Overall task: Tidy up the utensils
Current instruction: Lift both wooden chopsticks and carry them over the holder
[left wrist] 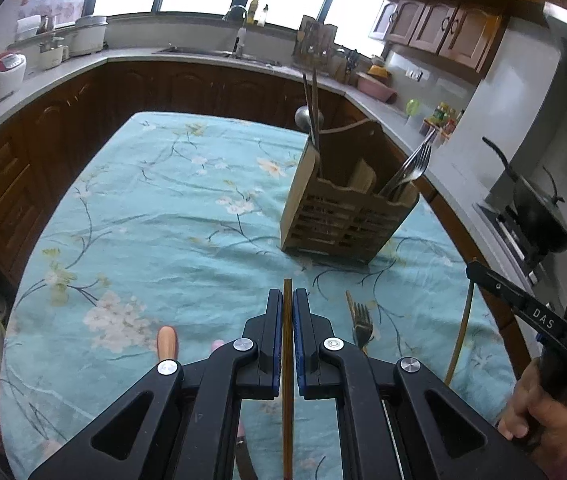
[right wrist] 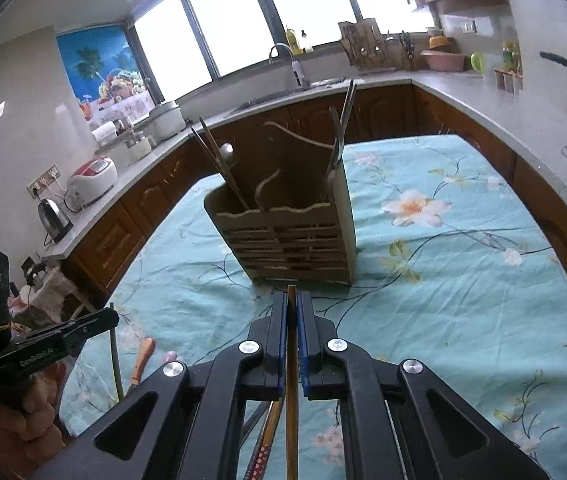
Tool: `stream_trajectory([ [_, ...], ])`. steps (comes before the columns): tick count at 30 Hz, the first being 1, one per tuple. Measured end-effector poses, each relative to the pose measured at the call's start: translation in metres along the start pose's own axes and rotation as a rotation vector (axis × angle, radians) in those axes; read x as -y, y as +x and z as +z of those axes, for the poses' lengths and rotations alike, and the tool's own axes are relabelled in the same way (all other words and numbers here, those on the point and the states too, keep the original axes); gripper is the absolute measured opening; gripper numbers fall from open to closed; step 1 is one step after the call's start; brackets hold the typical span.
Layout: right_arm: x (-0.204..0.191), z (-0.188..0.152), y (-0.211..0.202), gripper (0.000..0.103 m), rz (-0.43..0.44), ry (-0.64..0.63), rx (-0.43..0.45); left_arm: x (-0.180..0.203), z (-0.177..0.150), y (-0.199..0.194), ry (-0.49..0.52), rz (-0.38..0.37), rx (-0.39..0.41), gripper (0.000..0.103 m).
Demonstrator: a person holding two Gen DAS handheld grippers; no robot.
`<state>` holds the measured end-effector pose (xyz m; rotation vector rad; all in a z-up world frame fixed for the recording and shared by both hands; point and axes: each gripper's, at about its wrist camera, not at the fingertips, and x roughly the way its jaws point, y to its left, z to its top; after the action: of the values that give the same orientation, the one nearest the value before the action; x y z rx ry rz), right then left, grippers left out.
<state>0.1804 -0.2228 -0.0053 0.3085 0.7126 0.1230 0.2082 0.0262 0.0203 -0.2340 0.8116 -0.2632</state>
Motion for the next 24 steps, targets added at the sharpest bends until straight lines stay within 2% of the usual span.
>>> stream_trajectory([
  [9,-0.004,0.005,-0.024,0.005,0.007,-0.009,0.062,-0.003,0.001,-0.034,-0.024,-0.021,0.095,0.004],
  [24,-0.003,0.014,-0.046,0.005,0.006,-0.007,0.154,-0.018,-0.001,-0.057,-0.090,-0.022,0.202,0.004],
])
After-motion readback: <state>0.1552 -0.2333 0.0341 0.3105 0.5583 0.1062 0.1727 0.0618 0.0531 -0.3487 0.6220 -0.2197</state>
